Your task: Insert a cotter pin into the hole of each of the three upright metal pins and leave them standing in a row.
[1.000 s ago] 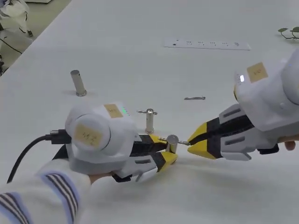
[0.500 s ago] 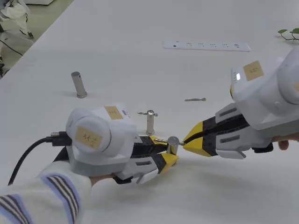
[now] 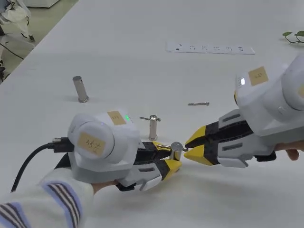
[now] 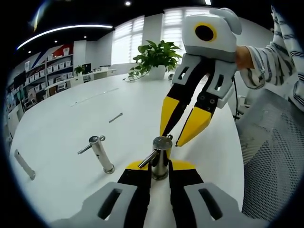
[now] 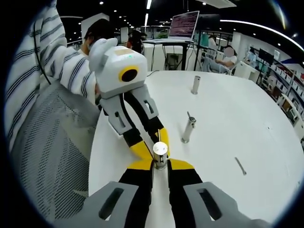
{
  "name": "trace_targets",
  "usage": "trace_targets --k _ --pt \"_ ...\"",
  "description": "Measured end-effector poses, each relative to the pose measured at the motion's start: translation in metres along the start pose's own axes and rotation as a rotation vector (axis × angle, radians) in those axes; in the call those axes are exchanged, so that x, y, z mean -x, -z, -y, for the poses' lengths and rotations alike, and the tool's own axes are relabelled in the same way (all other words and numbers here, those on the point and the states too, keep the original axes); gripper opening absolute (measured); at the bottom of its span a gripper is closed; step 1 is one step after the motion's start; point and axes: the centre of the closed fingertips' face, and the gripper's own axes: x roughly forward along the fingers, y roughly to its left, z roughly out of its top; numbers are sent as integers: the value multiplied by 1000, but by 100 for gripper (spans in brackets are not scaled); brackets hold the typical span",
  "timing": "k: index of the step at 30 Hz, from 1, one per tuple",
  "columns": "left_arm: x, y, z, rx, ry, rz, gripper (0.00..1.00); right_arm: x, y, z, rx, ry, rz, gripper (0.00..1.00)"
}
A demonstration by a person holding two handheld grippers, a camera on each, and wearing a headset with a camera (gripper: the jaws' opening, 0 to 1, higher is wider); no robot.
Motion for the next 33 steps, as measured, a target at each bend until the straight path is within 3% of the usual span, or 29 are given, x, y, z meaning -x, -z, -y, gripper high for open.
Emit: trace_targets --k 5,12,14,17,20,22,25,28,33 --pt "4 -1 5 -4 30 1 27 -2 -3 -5 -10 -21 37 18" --pt "13 1 13 10 70 -3 61 -7 -6 -7 -9 -33 67 27" --pt "17 2 14 23 80 -5 66 -10 -5 -6 -7 -37 71 28" --pt "22 2 13 27 68 -1 73 -13 -5 -6 -15 -41 77 29" --pt "28 0 10 35 49 6 88 -15 -6 -6 -21 -45 86 30" --pt "32 -5 11 63 50 33 98 -17 -6 -7 -26 -48 90 30" --pt "40 -8 10 90 48 40 99 -20 -5 -6 -33 -50 95 30" --pt "48 -18 8 145 31 90 99 -21 -4 -5 -39 -49 98 30" --pt "59 -19 0 125 -17 85 99 -24 -1 -6 -45 -54 96 29"
